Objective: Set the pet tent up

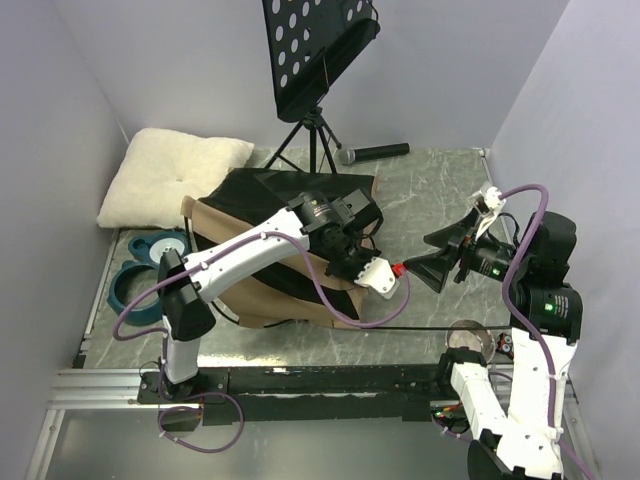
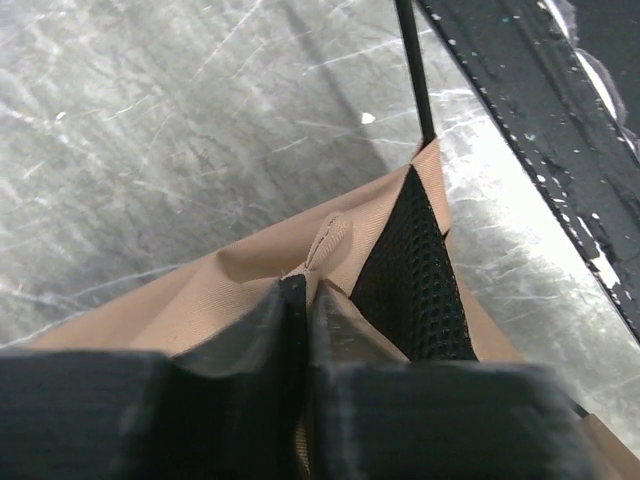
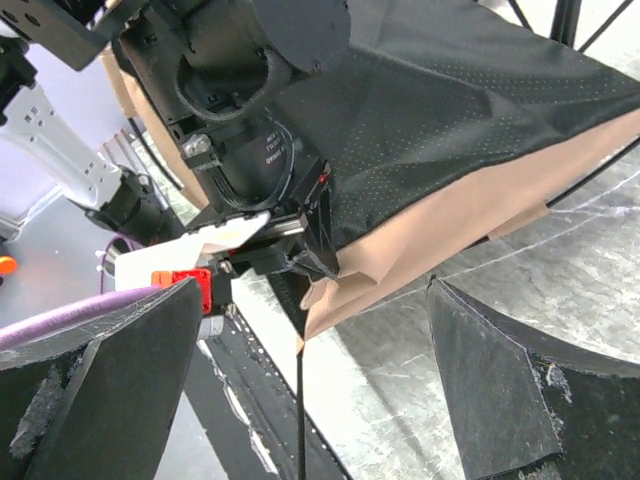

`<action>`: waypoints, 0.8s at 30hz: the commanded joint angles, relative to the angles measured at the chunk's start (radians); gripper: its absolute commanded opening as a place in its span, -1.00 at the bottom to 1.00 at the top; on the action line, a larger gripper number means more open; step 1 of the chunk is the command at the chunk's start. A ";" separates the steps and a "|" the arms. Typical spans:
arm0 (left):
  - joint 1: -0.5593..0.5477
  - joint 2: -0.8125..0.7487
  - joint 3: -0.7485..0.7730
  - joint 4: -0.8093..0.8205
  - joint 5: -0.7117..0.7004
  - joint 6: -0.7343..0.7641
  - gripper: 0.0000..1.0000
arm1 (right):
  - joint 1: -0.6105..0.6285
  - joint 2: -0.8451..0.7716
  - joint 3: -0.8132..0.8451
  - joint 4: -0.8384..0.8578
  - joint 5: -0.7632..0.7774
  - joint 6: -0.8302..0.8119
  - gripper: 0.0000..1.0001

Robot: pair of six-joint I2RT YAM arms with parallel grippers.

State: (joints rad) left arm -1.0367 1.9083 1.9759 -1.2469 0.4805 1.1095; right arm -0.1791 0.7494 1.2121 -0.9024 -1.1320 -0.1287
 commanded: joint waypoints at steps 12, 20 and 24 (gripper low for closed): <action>0.187 -0.259 -0.138 0.507 0.147 -0.540 -0.99 | 0.001 -0.093 -0.183 0.209 -0.078 0.044 0.96; 0.237 -0.330 -0.250 0.734 0.155 -0.872 -0.99 | 0.009 -0.081 -0.140 0.230 -0.055 -0.002 1.00; 0.234 -0.353 -0.304 0.750 0.145 -0.847 -0.99 | 0.009 -0.111 -0.048 0.530 -0.100 0.317 1.00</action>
State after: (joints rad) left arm -0.8127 1.6329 1.6901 -0.6430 0.6296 0.3294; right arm -0.1764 0.6659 1.0500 -0.6865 -1.1786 -0.0681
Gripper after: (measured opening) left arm 0.024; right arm 0.996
